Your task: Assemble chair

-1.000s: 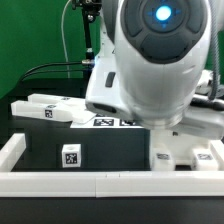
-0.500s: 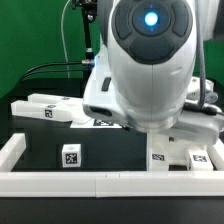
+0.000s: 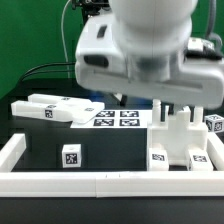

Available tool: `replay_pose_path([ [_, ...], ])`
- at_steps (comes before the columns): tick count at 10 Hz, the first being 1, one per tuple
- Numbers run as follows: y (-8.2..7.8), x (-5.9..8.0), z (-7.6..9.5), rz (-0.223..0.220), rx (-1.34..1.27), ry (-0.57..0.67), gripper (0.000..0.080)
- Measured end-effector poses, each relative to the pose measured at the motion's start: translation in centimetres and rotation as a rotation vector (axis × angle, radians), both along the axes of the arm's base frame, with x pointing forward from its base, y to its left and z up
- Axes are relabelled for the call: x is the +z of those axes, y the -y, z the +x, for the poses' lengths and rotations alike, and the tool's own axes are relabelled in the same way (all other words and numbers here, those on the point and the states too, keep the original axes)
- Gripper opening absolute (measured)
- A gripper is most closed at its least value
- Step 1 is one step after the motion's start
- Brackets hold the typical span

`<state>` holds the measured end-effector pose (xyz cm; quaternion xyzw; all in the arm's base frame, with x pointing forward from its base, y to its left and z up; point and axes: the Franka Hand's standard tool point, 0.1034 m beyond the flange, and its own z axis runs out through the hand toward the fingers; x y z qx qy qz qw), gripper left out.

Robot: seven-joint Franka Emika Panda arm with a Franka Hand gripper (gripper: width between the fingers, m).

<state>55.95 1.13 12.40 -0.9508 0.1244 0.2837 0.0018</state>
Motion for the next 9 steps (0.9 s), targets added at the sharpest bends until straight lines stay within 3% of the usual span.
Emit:
replay_pose_path([
  [1,0.8,1.2,-0.8,0.017,0.016,0.114,0.0648],
  [2,1.8,2.4,-2.8,0.023,0.010,0.196,0.0648],
  [3,2.7,2.4,-4.2,0.017,0.000,0.252,0.0648],
  [6,2.3,2.3,-3.9,-0.026,-0.004,0.420,0.0648],
  [9,2.5,2.0,-4.1,-0.027,-0.006,0.421,0.0648],
])
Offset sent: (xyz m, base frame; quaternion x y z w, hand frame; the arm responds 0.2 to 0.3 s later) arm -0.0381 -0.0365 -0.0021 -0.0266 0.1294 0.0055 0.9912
